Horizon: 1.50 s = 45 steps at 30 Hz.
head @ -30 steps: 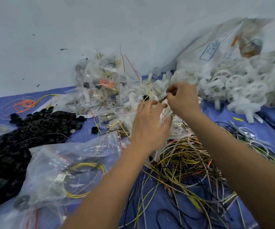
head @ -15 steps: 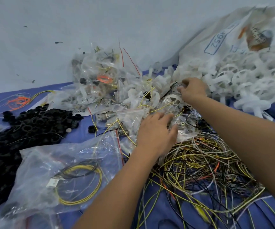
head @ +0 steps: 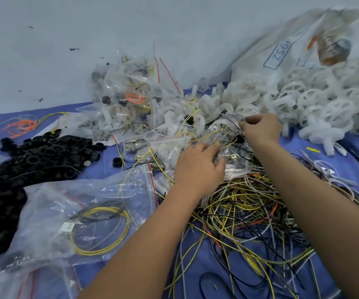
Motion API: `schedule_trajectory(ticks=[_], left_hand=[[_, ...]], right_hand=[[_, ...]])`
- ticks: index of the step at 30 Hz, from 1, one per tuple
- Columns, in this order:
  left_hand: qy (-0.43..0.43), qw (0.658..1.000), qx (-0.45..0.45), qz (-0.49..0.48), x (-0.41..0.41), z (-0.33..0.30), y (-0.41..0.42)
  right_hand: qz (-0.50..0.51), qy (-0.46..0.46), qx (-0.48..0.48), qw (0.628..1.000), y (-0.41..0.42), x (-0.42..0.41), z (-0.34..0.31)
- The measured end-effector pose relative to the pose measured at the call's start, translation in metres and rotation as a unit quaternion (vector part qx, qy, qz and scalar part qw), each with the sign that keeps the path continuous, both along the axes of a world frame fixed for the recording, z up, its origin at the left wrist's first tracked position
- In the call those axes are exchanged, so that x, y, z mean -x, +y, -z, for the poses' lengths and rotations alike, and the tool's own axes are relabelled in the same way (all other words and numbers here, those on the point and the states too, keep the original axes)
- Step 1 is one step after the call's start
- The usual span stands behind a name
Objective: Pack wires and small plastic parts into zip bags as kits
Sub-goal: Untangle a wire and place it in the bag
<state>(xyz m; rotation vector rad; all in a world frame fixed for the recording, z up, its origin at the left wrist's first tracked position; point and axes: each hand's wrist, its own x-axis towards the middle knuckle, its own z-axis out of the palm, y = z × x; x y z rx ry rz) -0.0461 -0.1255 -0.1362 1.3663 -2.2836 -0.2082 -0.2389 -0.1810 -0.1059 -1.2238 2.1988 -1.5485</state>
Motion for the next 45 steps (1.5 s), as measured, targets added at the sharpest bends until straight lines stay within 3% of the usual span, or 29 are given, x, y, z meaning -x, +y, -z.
schedule_trajectory(ticks=[10, 12, 14, 18, 24, 28, 32, 38, 41, 45], left_hand=[[-0.011, 1.0, -0.005, 0.006, -0.002, 0.0, 0.002], [0.058, 0.997, -0.045, 0.004, -0.005, -0.003, 0.005], [0.192, 0.979, -0.062, -0.012, -0.009, -0.008, 0.012], [0.414, 0.906, 0.013, -0.087, -0.032, -0.024, 0.032], [0.456, 0.878, 0.073, -0.126, -0.09, -0.028, 0.057], [0.524, 0.844, 0.023, -0.112, -0.123, -0.01, 0.065], [0.592, 0.803, -0.049, -0.048, -0.144, -0.004, 0.069], [0.495, 0.865, -0.057, -0.06, -0.153, 0.006, 0.071], [0.515, 0.853, -0.071, -0.051, -0.154, 0.008, 0.073], [0.574, 0.81, -0.118, -0.015, -0.155, 0.004, 0.075]], right_hand=[[-0.019, -0.139, 0.16, 0.977, 0.076, -0.026, -0.021], [-0.067, -0.214, 0.164, 0.961, 0.089, -0.037, -0.026], [-0.115, -0.296, 0.154, 0.936, 0.098, -0.053, -0.027], [-0.142, -0.384, 0.16, 0.898, 0.109, -0.086, -0.027], [-0.191, -0.287, 0.233, 0.909, 0.123, -0.138, -0.041], [-0.297, -0.272, 0.142, 0.904, 0.128, -0.167, -0.035], [-0.332, -0.257, 0.081, 0.904, 0.13, -0.185, -0.012], [-0.361, -0.278, 0.088, 0.886, 0.126, -0.187, 0.011], [-0.347, -0.271, 0.084, 0.894, 0.127, -0.19, 0.016], [-0.285, -0.016, 0.094, 0.954, 0.129, -0.189, 0.02]])
